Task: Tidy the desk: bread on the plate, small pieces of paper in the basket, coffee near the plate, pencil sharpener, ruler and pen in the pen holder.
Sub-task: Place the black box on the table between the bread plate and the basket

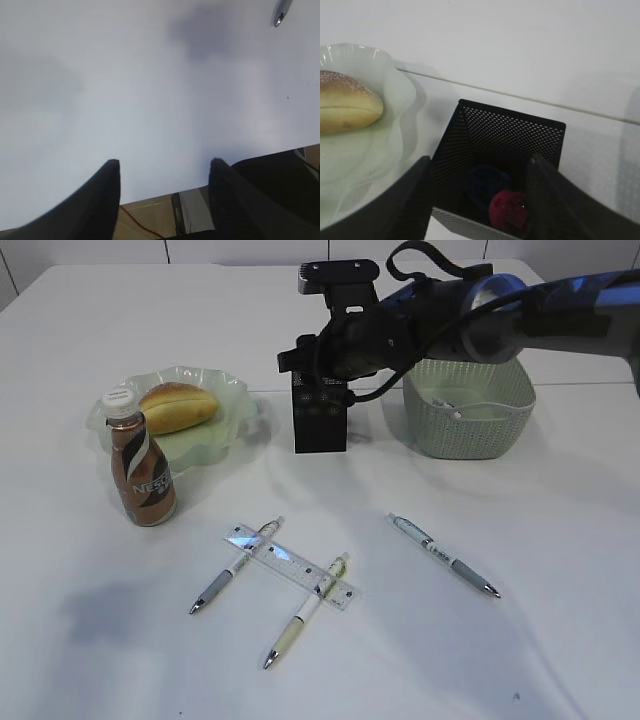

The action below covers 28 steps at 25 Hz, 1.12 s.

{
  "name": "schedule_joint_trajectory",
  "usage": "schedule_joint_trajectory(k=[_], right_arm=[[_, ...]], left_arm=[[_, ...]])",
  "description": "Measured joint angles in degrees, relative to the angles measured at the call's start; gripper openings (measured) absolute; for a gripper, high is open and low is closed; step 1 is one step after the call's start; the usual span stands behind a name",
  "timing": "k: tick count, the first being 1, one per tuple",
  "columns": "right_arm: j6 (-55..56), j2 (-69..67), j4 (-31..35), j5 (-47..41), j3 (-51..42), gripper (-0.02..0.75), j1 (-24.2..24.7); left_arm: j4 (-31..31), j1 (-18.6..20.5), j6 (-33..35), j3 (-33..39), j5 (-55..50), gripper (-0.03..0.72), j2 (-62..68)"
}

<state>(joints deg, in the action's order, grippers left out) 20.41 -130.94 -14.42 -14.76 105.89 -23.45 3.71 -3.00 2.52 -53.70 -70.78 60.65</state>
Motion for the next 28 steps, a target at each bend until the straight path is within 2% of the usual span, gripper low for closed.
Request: schedule_joint_trajectory(k=[14,28], right_arm=[[-1.3,4.7,0.3,-9.0,0.0,0.461,0.3],[-14.5,14.0,1.9,-23.9,0.0,0.46,0.3]], left_arm=[[0.0,0.0,0.0,0.0,0.0,0.394,0.0],[0.0,0.0,0.0,0.0,0.0,0.394,0.0]])
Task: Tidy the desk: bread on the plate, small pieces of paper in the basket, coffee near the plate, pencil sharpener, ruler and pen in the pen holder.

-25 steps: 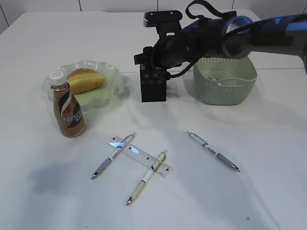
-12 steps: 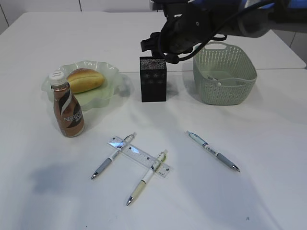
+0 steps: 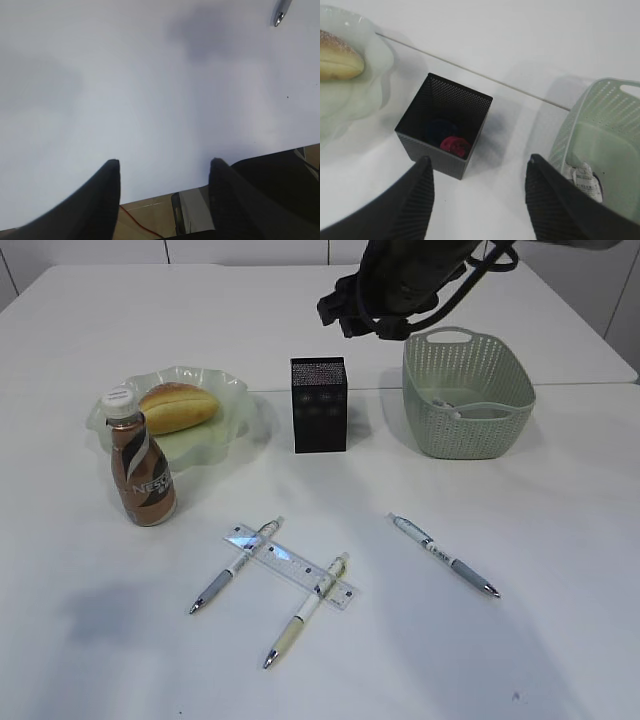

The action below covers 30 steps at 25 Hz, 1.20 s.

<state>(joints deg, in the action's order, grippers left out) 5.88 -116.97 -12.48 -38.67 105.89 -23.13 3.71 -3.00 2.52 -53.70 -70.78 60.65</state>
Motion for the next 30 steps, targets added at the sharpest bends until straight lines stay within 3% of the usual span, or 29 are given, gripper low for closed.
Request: schedule_joint_trajectory(k=[8,12,14,17,21,24,30], right_arm=[[-14.1,4.4,9.7,-12.5,0.0,0.46,0.0],[-16.3,5.5,11.4,-16.7,0.0,0.46,0.0],[-19.0,6.5,13.3,-25.0,0.0,0.46,0.0],[-20.5,7.1,15.8,-30.6,0.0,0.46,0.0],[-24.0,7.3,22.2,-31.9,0.0,0.46,-0.3],[-25.6,7.4,23.4,-31.9,-0.3,0.46,-1.0],[-29.1,7.4,23.7,-31.9,-1.0,0.461,-8.4]], left_arm=[[0.0,0.0,0.0,0.0,0.0,0.394,0.0],[0.0,0.0,-0.6,0.0,0.0,0.394,0.0],[0.0,0.0,-1.4,0.0,0.0,0.394,0.0],[0.0,0.0,-1.7,0.0,0.0,0.394,0.0],[-0.3,0.0,-1.7,0.0,0.0,0.394,0.0],[-0.3,0.0,-1.8,0.0,-0.1,0.394,0.0],[-0.5,0.0,-1.8,0.0,-0.1,0.394,0.0]])
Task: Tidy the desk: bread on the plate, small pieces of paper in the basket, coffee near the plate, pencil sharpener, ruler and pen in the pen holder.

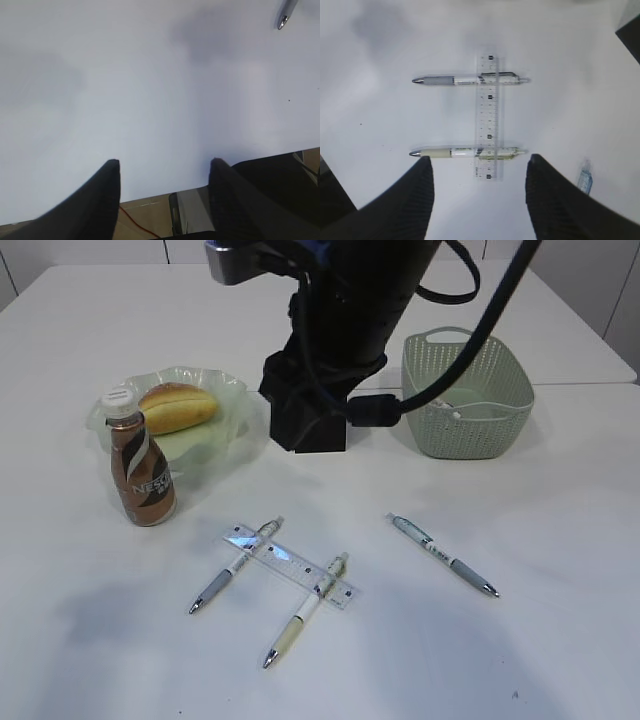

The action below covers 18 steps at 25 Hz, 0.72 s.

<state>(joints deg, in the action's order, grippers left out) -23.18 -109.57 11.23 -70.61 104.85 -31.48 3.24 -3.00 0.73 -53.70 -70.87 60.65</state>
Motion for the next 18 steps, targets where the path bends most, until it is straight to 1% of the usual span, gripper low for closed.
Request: schedule_joint_trajectory(k=[1,6,11,18], right_arm=[[0.0,0.0,0.0,0.0,0.0,0.461,-1.5],[0.1,-1.1,-0.4,0.0,0.0,0.46,-3.4],[0.2,-3.5,-0.9,0.0,0.0,0.46,-3.9],[0.9,-10.8,-1.5,0.0,0.0,0.461,-3.9]], left_arm=[[0.0,0.0,0.0,0.0,0.0,0.394,0.0],[0.0,0.0,0.0,0.0,0.0,0.394,0.0],[0.0,0.0,0.0,0.0,0.0,0.394,0.0],[0.0,0.0,0.0,0.0,0.0,0.394,0.0]])
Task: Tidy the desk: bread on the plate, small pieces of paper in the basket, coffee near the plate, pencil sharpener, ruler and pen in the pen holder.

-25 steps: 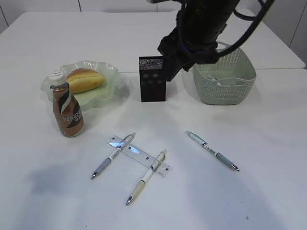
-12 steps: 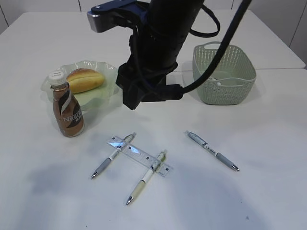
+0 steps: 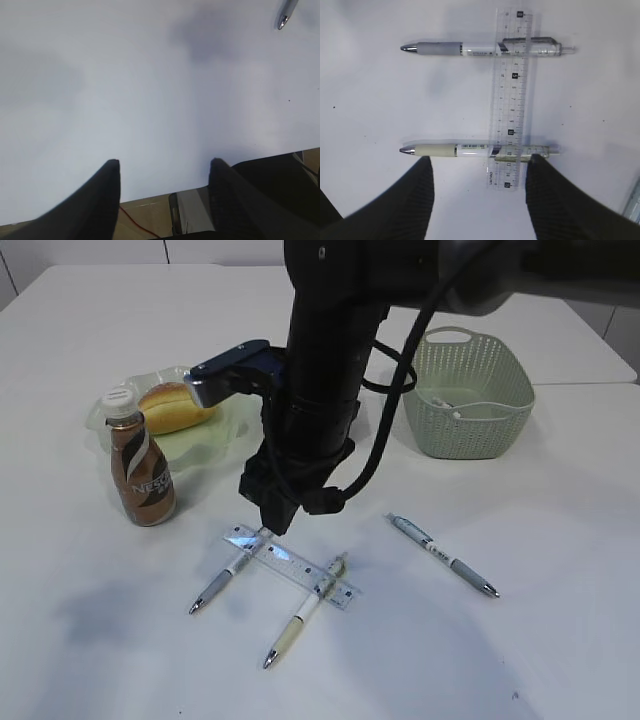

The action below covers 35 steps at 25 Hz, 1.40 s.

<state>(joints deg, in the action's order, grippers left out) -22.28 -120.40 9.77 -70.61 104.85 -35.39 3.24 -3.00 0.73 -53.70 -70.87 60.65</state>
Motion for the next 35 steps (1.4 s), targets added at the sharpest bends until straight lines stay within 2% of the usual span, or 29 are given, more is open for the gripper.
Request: schedule_joint_trajectory(k=[9,20,35], right_arm=[[2.1,-4.5,-0.8,0.4,0.6,0.517,0.0],[1.0,-7.3,-3.9,4.8,0.6,0.521,0.0],[0.1,-8.4,-4.1,9.0,1.6,0.52,0.0]], left_arm=[[0.0,0.0,0.0,0.0,0.0,0.394,0.0],[0.0,0.0,0.0,0.0,0.0,0.394,0.0],[3.0,0.0,-0.1,0.0,0.0,0.394,0.0]])
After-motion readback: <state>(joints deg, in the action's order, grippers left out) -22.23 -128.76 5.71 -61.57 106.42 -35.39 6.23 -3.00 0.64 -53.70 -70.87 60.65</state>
